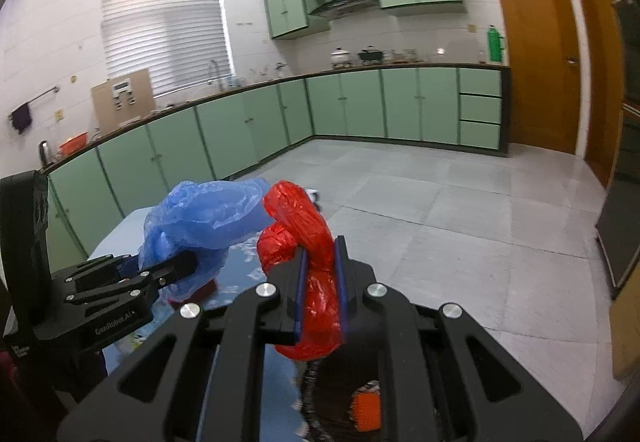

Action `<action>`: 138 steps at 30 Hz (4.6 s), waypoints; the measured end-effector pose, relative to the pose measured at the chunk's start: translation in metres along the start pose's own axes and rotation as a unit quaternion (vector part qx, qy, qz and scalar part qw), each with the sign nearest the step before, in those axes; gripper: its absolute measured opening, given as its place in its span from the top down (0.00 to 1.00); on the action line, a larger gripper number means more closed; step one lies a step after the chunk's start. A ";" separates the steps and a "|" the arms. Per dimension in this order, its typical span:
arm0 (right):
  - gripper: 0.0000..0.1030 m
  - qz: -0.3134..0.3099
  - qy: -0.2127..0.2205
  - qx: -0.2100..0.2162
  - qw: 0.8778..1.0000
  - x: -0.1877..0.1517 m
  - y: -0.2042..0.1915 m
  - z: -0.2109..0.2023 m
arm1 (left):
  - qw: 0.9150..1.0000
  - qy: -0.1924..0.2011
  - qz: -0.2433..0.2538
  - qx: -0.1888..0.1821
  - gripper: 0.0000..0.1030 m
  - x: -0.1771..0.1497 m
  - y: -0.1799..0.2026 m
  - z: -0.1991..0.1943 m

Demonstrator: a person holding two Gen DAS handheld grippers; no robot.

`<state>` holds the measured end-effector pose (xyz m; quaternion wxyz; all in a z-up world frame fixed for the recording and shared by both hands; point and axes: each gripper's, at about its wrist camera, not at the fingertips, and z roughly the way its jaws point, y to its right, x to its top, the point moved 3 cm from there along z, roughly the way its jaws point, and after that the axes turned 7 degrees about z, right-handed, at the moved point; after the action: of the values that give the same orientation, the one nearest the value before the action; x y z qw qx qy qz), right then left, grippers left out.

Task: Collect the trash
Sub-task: 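Carry both bags to the bin and open both tools over it, then move both tools back over the remaining trash on the table, then grasp the light blue milk carton with the left tool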

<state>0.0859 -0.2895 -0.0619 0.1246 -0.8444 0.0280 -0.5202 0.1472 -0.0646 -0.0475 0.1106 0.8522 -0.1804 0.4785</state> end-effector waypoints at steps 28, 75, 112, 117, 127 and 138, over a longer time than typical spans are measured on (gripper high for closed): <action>0.88 0.090 -0.042 -0.097 0.990 -0.055 0.114 0.024 | 0.994 -0.053 0.061 -0.073 0.68 -0.007 0.090 0.092; 0.09 0.057 -0.039 -0.034 0.997 -0.049 -0.007 0.045 | 0.996 -0.031 -0.018 0.076 0.25 -0.041 -0.059 -0.006; 0.09 -0.023 -0.084 0.006 0.996 -0.098 -0.101 0.092 | 0.979 -0.114 -0.116 0.126 0.72 -0.134 -0.138 -0.012; 0.09 -0.028 -0.086 0.012 0.996 -0.098 -0.107 0.095 | 0.978 -0.108 -0.117 0.135 0.73 -0.133 -0.137 -0.016; 0.09 -0.023 -0.094 0.024 0.995 -0.098 -0.139 0.114 | 0.977 -0.069 -0.110 0.171 0.75 -0.118 -0.150 -0.047; 0.09 -0.038 -0.111 0.036 0.992 -0.104 -0.181 0.138 | 0.969 -0.108 -0.147 0.166 0.75 -0.145 -0.179 -0.044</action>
<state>0.1456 -0.0708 -0.1681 0.1373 -0.8922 -0.0371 -0.4287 0.1182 0.1432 -0.1518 0.0165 0.9224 0.0185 0.3855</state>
